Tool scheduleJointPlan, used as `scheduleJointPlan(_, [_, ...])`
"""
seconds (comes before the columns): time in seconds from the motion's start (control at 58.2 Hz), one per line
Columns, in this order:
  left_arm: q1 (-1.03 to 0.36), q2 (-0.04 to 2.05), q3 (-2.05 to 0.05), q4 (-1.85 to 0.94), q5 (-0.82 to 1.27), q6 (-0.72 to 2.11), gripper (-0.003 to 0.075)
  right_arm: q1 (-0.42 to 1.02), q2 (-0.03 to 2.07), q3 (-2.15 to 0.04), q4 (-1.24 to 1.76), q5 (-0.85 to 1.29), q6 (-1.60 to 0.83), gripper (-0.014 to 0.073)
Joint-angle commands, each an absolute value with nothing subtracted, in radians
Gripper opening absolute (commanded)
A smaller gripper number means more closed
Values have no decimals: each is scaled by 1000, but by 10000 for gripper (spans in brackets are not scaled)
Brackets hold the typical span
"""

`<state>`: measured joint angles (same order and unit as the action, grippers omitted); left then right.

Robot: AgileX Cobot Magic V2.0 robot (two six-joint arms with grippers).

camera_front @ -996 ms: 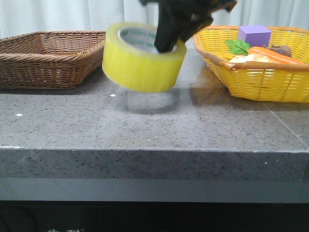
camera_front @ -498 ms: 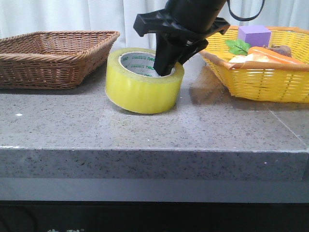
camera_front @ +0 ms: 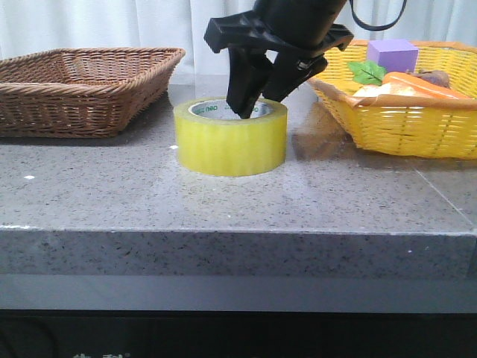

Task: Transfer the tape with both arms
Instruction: 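Lower the tape roll onto the table between the baskets and release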

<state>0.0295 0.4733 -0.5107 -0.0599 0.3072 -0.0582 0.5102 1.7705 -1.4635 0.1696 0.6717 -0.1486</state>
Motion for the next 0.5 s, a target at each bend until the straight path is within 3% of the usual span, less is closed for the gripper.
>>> scheduleJointPlan(0.0, [22, 487, -548, -64, 228, -61, 617, 509, 1711, -1515, 174, 614, -156, 416])
scheduleJointPlan(0.361, [22, 487, -548, -64, 228, -61, 617, 509, 1654, -1538, 174, 597, -156, 409])
scheduleJointPlan(0.481, [22, 487, -548, -64, 228, -61, 617, 509, 1653, -1538, 174, 596, -156, 297])
